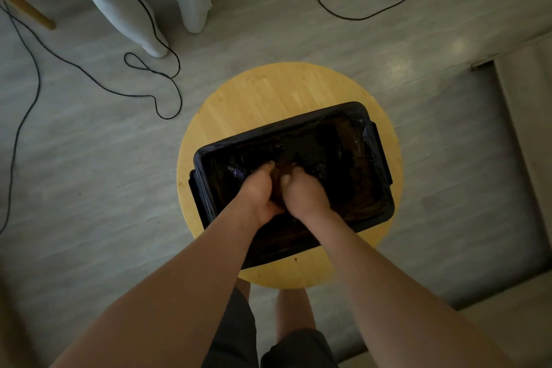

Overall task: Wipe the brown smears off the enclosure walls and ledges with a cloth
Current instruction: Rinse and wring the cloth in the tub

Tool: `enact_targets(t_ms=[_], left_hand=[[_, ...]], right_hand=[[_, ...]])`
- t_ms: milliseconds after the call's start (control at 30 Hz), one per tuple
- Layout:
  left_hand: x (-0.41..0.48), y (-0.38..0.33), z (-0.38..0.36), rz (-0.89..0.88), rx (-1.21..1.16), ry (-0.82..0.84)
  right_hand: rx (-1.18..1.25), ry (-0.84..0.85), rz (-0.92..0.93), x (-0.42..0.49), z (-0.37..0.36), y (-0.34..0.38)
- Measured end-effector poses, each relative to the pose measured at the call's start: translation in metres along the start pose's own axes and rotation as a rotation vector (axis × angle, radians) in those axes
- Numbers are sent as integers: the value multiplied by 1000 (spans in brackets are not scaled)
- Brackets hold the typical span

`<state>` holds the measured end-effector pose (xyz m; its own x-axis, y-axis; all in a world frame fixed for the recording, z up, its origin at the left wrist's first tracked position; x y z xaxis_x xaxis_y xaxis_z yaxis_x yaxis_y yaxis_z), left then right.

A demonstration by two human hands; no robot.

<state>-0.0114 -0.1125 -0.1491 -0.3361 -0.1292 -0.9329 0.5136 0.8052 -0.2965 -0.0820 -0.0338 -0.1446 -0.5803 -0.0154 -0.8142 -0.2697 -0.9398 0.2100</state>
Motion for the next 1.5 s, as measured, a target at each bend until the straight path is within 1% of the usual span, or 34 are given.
enact_targets(t_ms=[100, 167, 233, 300, 400, 433, 467, 567, 633, 667, 733, 767, 800, 833, 867, 933, 1033, 1100, 1167, 1200, 1267, 1333, 1400, 1433, 1467, 1500], left_hand=[[-2, -3, -1, 43, -31, 32], [0, -4, -2, 49, -34, 70], [2, -3, 0, 23, -25, 49], [-1, -3, 0, 2, -26, 12], [0, -4, 0, -102, -41, -27], [2, -6, 2, -140, -34, -44], [4, -6, 3, -171, -23, -45], [4, -8, 4, -222, 14, -42], [5, -7, 6, -205, 55, -65], [6, -4, 7, -180, 70, -70], [7, 4, 4, -95, 66, -73], [7, 8, 3, -50, 41, -81], [8, 10, 2, -15, 2, -87], [8, 11, 2, 6, -35, -85], [6, 9, 1, 21, -50, -71], [4, 6, -1, 37, -40, 4], [3, 2, -5, 31, 9, 102], [-2, -2, -9, -4, 0, 111], [-5, -1, -11, -60, -8, 83], [-7, -1, -10, -95, -3, 55], [-8, -1, -5, -156, -8, 0], [-7, -2, 2, -195, -20, -64], [-6, 0, 10, -194, -45, -106], [-6, 1, 14, -184, -34, -122], [-5, 2, 17, -168, -15, -126], [-3, 6, 18, -142, -7, -118]], right_hand=[[107, -24, 252, -41, 9, 27], [108, -75, 365, -57, 15, 36], [79, -143, 426, -59, 19, 39], [-7, -200, 457, -49, 18, 39], [-156, -236, 484, -27, 15, 35], [-183, -234, 470, -19, 15, 33], [-184, -231, 418, -8, 18, 28], [-137, -277, 74, 25, 30, -4], [-62, -319, -96, 25, 34, -19], [-49, -300, -158, 23, 29, -23], [-109, -142, -207, 20, 10, -22], [-120, -46, -181, 14, 1, -17], [-79, 26, -122, 6, -5, -10], [-11, 57, -31, -6, -4, -1], [44, 51, 71, -18, 1, 8], [88, 9, 231, -44, 12, 23], [94, -92, 404, -61, 20, 32], [24, -220, 462, -54, 23, 31], [-110, -346, 498, -40, 23, 30], [-161, -383, 505, -32, 23, 30], [-228, -429, 451, -10, 25, 30], [-210, -470, 243, 14, 35, 18], [-49, -522, 28, 25, 47, -2], [40, -515, -53, 25, 49, -10], [86, -457, -117, 25, 43, -15], [88, -347, -161, 25, 31, -16]])
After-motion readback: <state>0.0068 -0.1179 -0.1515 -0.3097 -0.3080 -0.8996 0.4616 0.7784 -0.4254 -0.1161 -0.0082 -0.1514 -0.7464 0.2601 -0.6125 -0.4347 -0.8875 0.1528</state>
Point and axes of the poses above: each hand's wrist, its own x-axis towards the middle knuckle, its own z-axis out of the back of the hand, y = z × x, the point moved 8 cm from there along x, towards the middle knuckle, and after that the axes turned 13 degrees about -z, right-handed, at the moved point
